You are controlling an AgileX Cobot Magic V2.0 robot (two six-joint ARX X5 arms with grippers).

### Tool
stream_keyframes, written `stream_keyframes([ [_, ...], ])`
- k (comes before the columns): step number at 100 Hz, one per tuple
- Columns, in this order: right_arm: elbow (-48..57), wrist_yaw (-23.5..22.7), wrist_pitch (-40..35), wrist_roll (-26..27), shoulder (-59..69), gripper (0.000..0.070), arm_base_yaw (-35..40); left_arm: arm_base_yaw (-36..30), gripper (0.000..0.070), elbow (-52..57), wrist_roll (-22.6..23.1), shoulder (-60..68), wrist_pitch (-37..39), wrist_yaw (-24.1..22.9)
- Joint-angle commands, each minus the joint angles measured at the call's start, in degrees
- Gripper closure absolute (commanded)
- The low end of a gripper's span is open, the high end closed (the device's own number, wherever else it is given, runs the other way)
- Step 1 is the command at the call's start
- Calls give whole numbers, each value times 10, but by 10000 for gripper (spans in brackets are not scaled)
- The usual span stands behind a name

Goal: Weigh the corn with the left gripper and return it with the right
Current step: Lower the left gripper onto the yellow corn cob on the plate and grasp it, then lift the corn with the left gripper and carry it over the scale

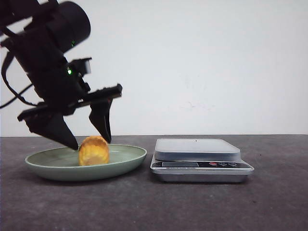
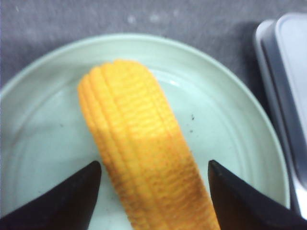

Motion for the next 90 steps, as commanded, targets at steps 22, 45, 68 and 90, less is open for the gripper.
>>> stream_keyframes([
  [22,11,-1,3,-9,2,189,2,-14,643,7,-8,25,7,-5],
  [45,11,1,-2,-13,2,189,2,-17,695,17,-9,-2,11,-15],
  [68,11,1,-3,-13,2,189,2,-35,694,99,21,-52,-68,-14],
  [90,11,0,-4,-12,2,189,2,-104,694,257,43,-12,-146,-15],
])
